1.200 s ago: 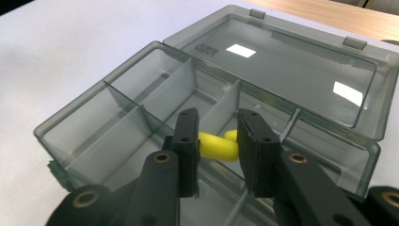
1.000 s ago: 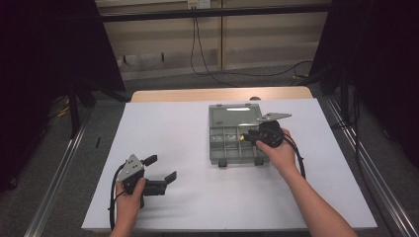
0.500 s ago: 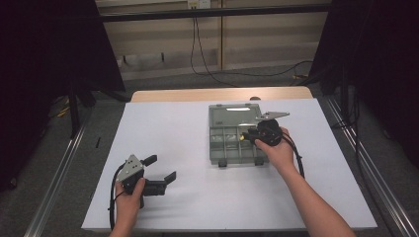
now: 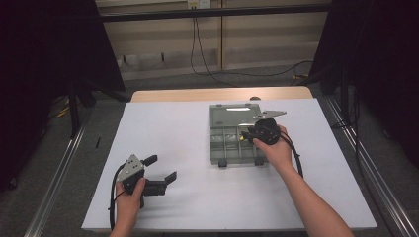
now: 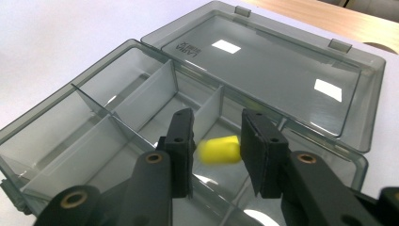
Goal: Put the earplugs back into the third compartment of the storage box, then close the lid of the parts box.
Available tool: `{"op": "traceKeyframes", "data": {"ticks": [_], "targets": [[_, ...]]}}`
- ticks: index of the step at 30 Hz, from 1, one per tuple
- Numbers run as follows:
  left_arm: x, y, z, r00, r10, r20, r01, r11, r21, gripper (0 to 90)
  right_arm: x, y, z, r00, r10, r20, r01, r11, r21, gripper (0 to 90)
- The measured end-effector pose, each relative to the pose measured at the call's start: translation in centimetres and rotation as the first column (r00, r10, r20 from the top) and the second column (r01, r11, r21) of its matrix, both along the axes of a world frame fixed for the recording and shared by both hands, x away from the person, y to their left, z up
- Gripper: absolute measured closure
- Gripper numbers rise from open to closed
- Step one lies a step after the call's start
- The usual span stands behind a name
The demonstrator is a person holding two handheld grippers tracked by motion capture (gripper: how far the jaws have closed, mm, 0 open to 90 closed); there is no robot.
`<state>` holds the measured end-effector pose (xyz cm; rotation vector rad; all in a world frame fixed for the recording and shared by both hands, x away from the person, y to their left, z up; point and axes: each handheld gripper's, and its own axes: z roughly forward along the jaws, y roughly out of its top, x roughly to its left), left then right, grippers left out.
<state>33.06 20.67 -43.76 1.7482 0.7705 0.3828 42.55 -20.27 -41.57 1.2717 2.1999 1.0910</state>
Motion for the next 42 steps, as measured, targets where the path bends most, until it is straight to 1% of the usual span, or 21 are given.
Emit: {"op": "traceKeyframes", "data": {"ticks": [5, 8, 9, 11, 12, 14, 17, 19, 20, 21, 23, 26, 29, 31, 33, 34, 37, 40, 41, 42], "targets": [[0.0, 0.0, 0.0, 1.0000, 0.000, 0.001, 0.000, 1.0000, 0.002, 3.3, -0.1, -0.1, 0.1, 0.9999, -0.011, 0.008, 0.011, 1.000, 0.008, 56.8], [0.0, 0.1, 0.1, 1.0000, 0.003, 0.001, -0.003, 1.0000, -0.003, 3.3, -0.2, -0.1, 0.1, 0.9999, -0.014, 0.001, 0.014, 1.000, 0.021, 51.9], [0.0, 0.1, 0.1, 1.0000, 0.003, 0.001, -0.003, 1.0000, -0.003, 3.3, -0.3, -0.2, 0.1, 0.9999, -0.016, -0.004, 0.016, 1.000, 0.025, 47.8], [0.0, 0.1, 0.1, 1.0000, 0.004, 0.003, -0.004, 1.0000, 0.000, 3.3, -0.4, -0.2, 0.1, 0.9997, -0.021, -0.010, 0.022, 0.999, 0.027, 42.8], [-0.1, 0.1, 0.1, 1.0000, 0.005, 0.001, -0.005, 1.0000, -0.003, 3.3, -0.4, -0.3, 0.2, 0.9997, -0.024, -0.008, 0.024, 0.999, 0.036, 39.8], [-0.1, 0.1, 0.1, 1.0000, 0.005, -0.001, -0.005, 1.0000, -0.001, 3.3, -0.6, -0.5, 0.3, 0.9994, -0.030, -0.019, 0.031, 0.998, 0.054, 34.3], [-0.1, 0.1, 0.1, 0.9999, 0.004, -0.010, -0.004, 1.0000, 0.001, 3.3, -0.8, -0.9, 0.3, 0.9988, -0.047, -0.013, 0.048, 0.997, 0.058, 24.1], [-0.1, 0.0, 0.1, 0.9999, 0.000, -0.011, 0.000, 1.0000, 0.000, 3.3, -1.0, -1.3, 0.4, 0.9984, -0.056, -0.014, 0.056, 0.996, 0.073, 19.7], [-0.1, -0.1, 0.0, 0.9999, 0.000, -0.014, 0.000, 1.0000, -0.002, 3.3, -1.0, -1.5, 0.4, 0.9978, -0.065, -0.013, 0.065, 0.995, 0.070, 16.8], [-0.1, -0.1, 0.0, 0.9999, -0.005, -0.016, 0.005, 1.0000, 0.006, 3.3, -1.1, -1.7, 0.4, 0.9972, -0.074, -0.010, 0.074, 0.995, 0.070, 15.1], [0.0, -0.1, 0.0, 0.9998, -0.005, -0.019, 0.005, 1.0000, 0.003, 3.3, -1.2, -2.1, 0.4, 0.9965, -0.082, -0.013, 0.083, 0.994, 0.073, 11.8], [0.0, -0.1, 0.0, 0.9996, -0.001, -0.029, 0.001, 1.0000, 0.003, 3.3, -1.3, -2.6, 0.5, 0.9959, -0.090, -0.001, 0.090, 0.993, 0.080, 10.6], [0.1, 0.0, 0.0, 0.9996, 0.003, -0.028, -0.003, 1.0000, 0.001, 3.3, -1.4, -3.0, 0.7, 0.9948, -0.102, 0.005, 0.101, 0.991, 0.091, 10.2], [0.1, 0.0, 0.1, 0.9996, 0.009, -0.028, -0.009, 0.9999, -0.005, 3.3, -1.5, -3.2, 0.8, 0.9941, -0.108, 0.010, 0.107, 0.990, 0.087, 9.8], [0.2, -0.1, 0.1, 0.9996, 0.004, -0.027, -0.004, 1.0000, -0.005, 3.2, -1.6, -3.3, 0.8, 0.9940, -0.109, 0.010, 0.108, 0.991, 0.083, 9.7], [0.2, -0.1, 0.1, 0.9995, 0.004, -0.030, -0.004, 1.0000, 0.002, 3.2, -1.6, -3.4, 0.8, 0.9936, -0.111, 0.018, 0.110, 0.991, 0.081, 9.7], [0.3, -0.3, 0.0, 0.9994, -0.001, -0.036, 0.002, 1.0000, 0.009, 3.1, -1.8, -3.8, 0.9, 0.9931, -0.115, 0.021, 0.113, 0.989, 0.090, 9.5], [0.4, -0.6, 0.0, 0.9992, -0.009, -0.039, 0.009, 0.9999, 0.005, 3.1, -1.9, -4.1, 1.0, 0.9928, -0.117, 0.024, 0.114, 0.989, 0.089, 8.5], [0.4, -0.7, 0.1, 0.9992, -0.010, -0.038, 0.011, 0.9999, 0.012, 3.1, -1.9, -4.3, 1.0, 0.9925, -0.119, 0.024, 0.117, 0.989, 0.086, 8.5], [0.5, -0.8, 0.1, 0.9992, -0.009, -0.040, 0.009, 0.9999, 0.006, 3.1, -2.0, -4.5, 1.0, 0.9919, -0.125, 0.023, 0.123, 0.989, 0.085, 8.5]]}}
